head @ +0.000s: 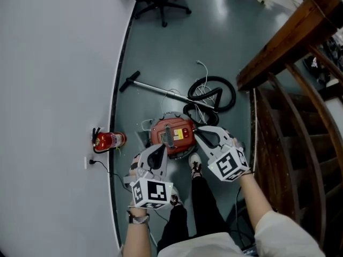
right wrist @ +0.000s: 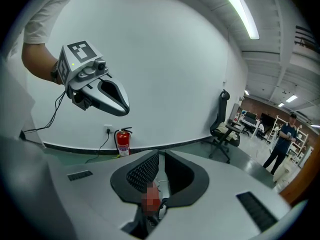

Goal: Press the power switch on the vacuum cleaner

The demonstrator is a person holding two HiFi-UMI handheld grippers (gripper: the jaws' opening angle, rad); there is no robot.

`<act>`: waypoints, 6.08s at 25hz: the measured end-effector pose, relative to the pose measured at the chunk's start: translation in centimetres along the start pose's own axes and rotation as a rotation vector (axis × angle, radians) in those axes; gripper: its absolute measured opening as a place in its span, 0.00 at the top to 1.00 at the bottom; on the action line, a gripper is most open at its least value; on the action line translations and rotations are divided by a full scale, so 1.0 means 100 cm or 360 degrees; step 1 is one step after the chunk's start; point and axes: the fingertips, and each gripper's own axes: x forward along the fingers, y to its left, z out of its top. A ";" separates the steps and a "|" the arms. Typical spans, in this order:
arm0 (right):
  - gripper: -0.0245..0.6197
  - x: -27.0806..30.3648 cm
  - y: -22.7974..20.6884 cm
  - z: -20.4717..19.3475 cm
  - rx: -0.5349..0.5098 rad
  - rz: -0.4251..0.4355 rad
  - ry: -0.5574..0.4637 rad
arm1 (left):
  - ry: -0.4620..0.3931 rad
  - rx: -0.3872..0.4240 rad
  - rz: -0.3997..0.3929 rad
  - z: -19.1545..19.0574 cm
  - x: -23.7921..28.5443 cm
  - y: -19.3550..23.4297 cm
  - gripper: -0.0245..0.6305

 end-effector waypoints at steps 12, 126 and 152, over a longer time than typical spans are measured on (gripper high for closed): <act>0.80 0.057 0.017 -0.076 -0.0019 0.0143 0.0166 | 0.0108 -0.0094 -0.0063 -0.056 0.029 -0.019 0.96; 0.79 0.214 0.053 -0.313 0.0485 0.0304 0.0882 | 0.0485 -0.0711 -0.0203 -0.190 0.160 -0.045 0.96; 0.90 0.149 0.034 -0.223 0.0127 0.0273 0.0780 | 0.0457 -0.0386 -0.0213 -0.148 0.118 -0.023 0.96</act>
